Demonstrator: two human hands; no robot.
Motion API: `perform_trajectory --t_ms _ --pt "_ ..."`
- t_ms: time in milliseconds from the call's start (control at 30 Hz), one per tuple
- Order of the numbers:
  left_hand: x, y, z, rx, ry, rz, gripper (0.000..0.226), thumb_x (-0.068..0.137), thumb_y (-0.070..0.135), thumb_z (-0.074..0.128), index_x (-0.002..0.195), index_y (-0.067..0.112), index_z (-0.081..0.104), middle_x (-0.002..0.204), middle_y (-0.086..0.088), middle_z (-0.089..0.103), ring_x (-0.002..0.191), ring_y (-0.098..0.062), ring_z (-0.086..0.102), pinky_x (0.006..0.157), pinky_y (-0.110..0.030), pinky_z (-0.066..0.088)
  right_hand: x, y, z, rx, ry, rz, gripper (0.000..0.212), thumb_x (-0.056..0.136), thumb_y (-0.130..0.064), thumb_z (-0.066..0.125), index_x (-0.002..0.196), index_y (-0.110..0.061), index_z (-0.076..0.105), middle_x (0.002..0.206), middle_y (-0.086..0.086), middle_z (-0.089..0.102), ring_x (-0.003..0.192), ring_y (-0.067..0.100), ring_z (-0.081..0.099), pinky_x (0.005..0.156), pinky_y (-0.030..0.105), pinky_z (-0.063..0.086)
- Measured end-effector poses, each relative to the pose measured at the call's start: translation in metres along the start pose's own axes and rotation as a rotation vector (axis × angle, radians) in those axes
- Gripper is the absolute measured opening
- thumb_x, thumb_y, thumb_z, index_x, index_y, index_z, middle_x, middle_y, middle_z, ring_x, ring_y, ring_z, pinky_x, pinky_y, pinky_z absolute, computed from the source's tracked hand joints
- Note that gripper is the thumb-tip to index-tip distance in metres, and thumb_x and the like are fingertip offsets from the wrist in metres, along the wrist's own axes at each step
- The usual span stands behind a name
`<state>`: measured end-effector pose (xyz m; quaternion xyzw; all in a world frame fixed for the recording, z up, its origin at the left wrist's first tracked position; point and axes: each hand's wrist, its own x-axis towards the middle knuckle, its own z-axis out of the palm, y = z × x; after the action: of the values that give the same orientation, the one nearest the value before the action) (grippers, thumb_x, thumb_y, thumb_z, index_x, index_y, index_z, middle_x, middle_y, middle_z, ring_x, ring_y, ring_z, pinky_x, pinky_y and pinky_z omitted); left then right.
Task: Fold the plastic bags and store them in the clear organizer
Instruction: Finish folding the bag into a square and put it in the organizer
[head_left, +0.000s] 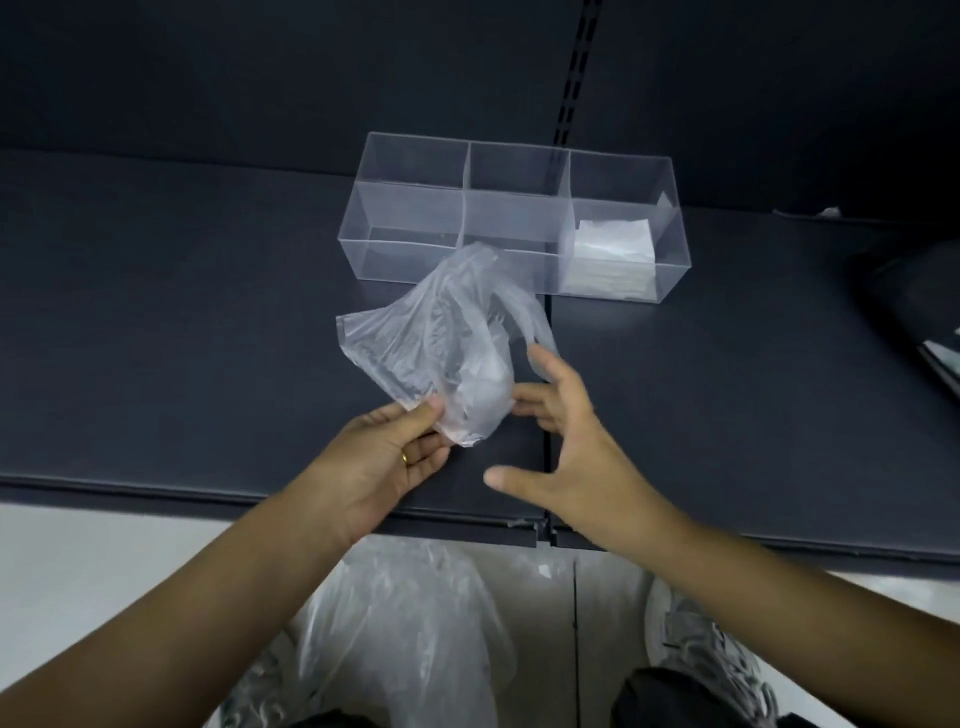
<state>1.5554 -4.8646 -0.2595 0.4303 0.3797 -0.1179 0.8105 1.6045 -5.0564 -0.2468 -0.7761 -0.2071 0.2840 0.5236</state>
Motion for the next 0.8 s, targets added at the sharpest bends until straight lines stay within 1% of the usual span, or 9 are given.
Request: perform_trajectory --t_ms 100,233,367,433,467,533,600,667,800 --pt "0.001 0.001 0.002 0.01 0.023 0.001 0.01 0.065 0.029 0.073 0.062 0.019 0.075 0.076 -0.001 0.073 0.062 -0.007 0.067 0.049 -0.017 0.05 0.014 0.0 -0.003 -0.005 0.111 -0.011 0.077 0.077 -0.015 0.078 0.135 -0.038 0.033 0.111 -0.017 0.059 0.105 -0.005 0.055 0.09 0.014 0.038" --pt "0.0 -0.001 0.007 0.033 0.008 0.006 0.017 0.065 0.032 0.073 0.072 0.017 0.069 0.067 0.002 0.068 0.051 -0.004 0.059 0.046 -0.016 0.046 0.024 -0.007 -0.006 -0.036 0.062 -0.101 0.057 0.077 -0.017 0.078 0.123 -0.038 0.05 0.094 0.004 0.054 0.08 0.006 0.049 0.077 0.015 0.041" --pt "-0.003 0.002 0.009 0.067 -0.043 0.038 0.018 0.064 0.035 0.073 0.069 0.018 0.073 0.067 0.001 0.067 0.052 -0.005 0.055 0.048 -0.015 0.045 0.028 -0.013 -0.011 -0.065 0.009 -0.142 0.017 0.08 -0.016 0.076 0.092 -0.022 0.065 0.097 0.002 0.052 0.088 0.011 0.054 0.082 0.017 0.044" --pt "-0.002 0.007 0.004 0.063 0.0 0.065 0.02 0.064 0.035 0.073 0.073 0.018 0.069 0.064 0.002 0.064 0.051 -0.005 0.053 0.048 -0.015 0.045 0.03 -0.011 -0.024 0.002 0.046 -0.081 0.008 0.083 -0.011 0.071 0.087 -0.017 0.067 0.104 0.007 0.054 0.096 0.012 0.057 0.088 0.016 0.043" --pt "0.0 0.01 -0.002 0.054 0.031 0.08 0.021 0.065 0.035 0.073 0.073 0.017 0.066 0.061 0.002 0.061 0.05 -0.005 0.052 0.047 -0.015 0.045 0.03 -0.008 -0.033 0.043 0.066 -0.036 0.003 0.085 -0.009 0.068 0.088 -0.011 0.068 0.106 0.01 0.053 0.097 0.015 0.057 0.092 0.022 0.042" --pt "0.003 0.019 -0.014 0.042 0.088 0.098 0.023 0.066 0.035 0.072 0.076 0.016 0.062 0.062 0.0 0.058 0.053 -0.007 0.051 0.046 -0.016 0.045 0.028 0.0 -0.056 0.114 0.086 0.04 0.007 0.088 -0.006 0.062 0.089 -0.001 0.066 0.103 0.012 0.051 0.092 0.015 0.056 0.091 0.03 0.042" --pt "0.006 0.027 -0.027 0.032 0.139 0.105 0.024 0.066 0.034 0.072 0.08 0.018 0.062 0.069 0.0 0.059 0.056 -0.008 0.053 0.046 -0.016 0.046 0.022 0.01 -0.08 0.106 0.05 0.077 0.009 0.09 -0.006 0.058 0.088 -0.002 0.066 0.1 0.011 0.053 0.089 0.011 0.056 0.086 0.027 0.042" --pt "0.008 0.037 -0.038 0.039 0.177 0.12 0.024 0.065 0.034 0.071 0.081 0.019 0.063 0.063 0.006 0.064 0.05 -0.004 0.057 0.045 -0.016 0.047 0.015 0.019 -0.099 0.059 0.007 0.107 0.012 0.09 -0.009 0.057 0.086 0.0 0.064 0.101 0.012 0.057 0.092 0.012 0.057 0.089 0.027 0.041" --pt "0.011 0.045 -0.055 0.1 0.216 0.124 0.016 0.077 0.035 0.068 0.085 0.022 0.065 0.07 0.01 0.072 0.059 -0.002 0.067 0.049 -0.019 0.052 0.004 0.024 -0.122 0.005 -0.014 0.133 0.023 0.081 -0.027 0.065 0.076 -0.006 0.058 0.094 0.011 0.058 0.09 0.018 0.053 0.087 0.03 0.038"
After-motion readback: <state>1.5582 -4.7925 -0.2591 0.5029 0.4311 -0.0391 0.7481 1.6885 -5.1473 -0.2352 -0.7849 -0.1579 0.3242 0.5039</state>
